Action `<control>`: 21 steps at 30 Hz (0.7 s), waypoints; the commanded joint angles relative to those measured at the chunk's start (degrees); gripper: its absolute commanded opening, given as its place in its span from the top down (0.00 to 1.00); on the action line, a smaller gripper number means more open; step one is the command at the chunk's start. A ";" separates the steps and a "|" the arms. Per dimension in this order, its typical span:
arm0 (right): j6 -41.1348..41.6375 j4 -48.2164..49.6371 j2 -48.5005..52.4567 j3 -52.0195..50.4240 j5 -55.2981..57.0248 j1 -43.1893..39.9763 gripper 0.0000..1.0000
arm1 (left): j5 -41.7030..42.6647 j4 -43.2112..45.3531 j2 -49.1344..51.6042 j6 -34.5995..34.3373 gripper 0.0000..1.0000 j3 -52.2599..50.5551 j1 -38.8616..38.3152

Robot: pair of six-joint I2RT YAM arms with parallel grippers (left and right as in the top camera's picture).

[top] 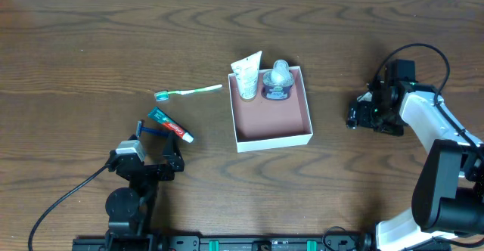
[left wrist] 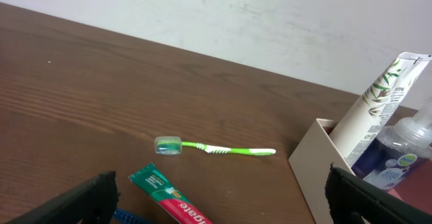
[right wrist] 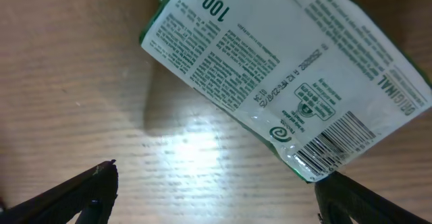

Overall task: Pack container
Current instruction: 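Grasp the green-and-white soap bar with the right gripper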

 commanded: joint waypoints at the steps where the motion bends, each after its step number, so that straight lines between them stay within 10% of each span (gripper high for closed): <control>1: 1.79 2.51 0.13 0.37 -2.21 -0.04 0.06 | 0.59 -0.57 -0.33 0.98 0.02 -1.73 0.24; 21: -25.73 19.61 0.79 6.10 -3.67 -0.04 0.01 | 0.59 -0.57 -0.33 0.98 0.02 -1.73 0.24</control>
